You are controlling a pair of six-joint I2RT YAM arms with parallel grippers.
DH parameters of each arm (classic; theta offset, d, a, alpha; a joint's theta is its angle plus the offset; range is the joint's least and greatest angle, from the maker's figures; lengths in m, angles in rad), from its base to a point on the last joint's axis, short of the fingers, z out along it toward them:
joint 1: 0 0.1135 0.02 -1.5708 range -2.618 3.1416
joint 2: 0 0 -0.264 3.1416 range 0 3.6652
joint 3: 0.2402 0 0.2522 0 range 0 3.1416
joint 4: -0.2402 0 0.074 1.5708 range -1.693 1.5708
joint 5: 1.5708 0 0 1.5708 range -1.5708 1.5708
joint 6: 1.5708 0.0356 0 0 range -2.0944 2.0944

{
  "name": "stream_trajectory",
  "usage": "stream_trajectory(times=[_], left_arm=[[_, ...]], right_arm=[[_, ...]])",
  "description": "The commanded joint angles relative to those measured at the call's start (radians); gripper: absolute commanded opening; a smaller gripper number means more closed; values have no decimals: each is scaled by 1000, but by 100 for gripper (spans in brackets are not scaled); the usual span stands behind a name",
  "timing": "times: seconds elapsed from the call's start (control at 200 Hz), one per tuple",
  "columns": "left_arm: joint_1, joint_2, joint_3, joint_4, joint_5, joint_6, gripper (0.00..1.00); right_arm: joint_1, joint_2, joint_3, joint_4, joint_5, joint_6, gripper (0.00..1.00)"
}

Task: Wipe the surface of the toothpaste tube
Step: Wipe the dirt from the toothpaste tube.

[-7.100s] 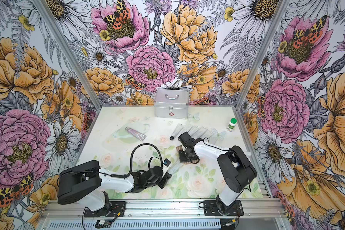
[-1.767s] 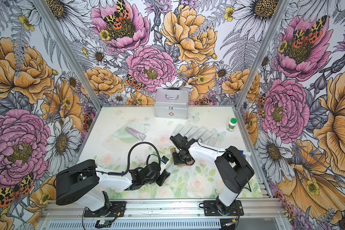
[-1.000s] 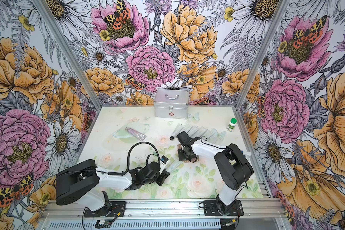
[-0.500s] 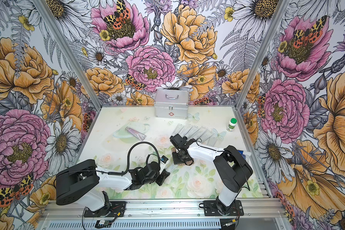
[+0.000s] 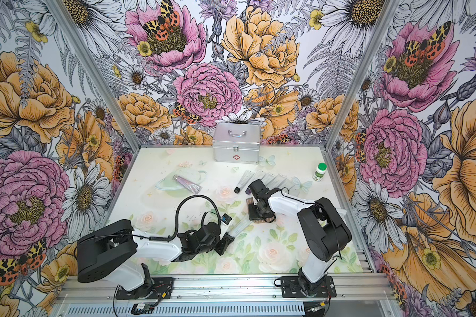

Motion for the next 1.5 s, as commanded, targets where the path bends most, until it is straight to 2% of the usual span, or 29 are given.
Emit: stream_trajectory(times=[0.0,0.335,0.495,0.615,0.736,0.951,1.241,1.496], left_arm=[[14,6,-15,-30,-8,-20,30],[12,13,-12,-29,-11,-20,29],[12,16,-12,-28,-14,-20,29],[12,16,-12,-28,-14,-20,29],[11,15,-15,-29,-12,-20,29],[6,10,-19,-26,-18,-21,29],[-2,9,-17,-30,-26,-17,29],[-26,29,1,-37,-34,-14,29]], right_arm=[[20,26,-36,-98,37,-4,0],[167,-72,0,-99,-99,95,0],[211,-52,-3,-90,-95,113,0],[196,-1,-25,-72,-66,95,0],[120,40,-53,-51,-55,68,0],[-5,3,-67,-52,-56,26,0],[25,-90,-3,-84,-147,48,0],[29,-48,95,-103,-184,44,0]])
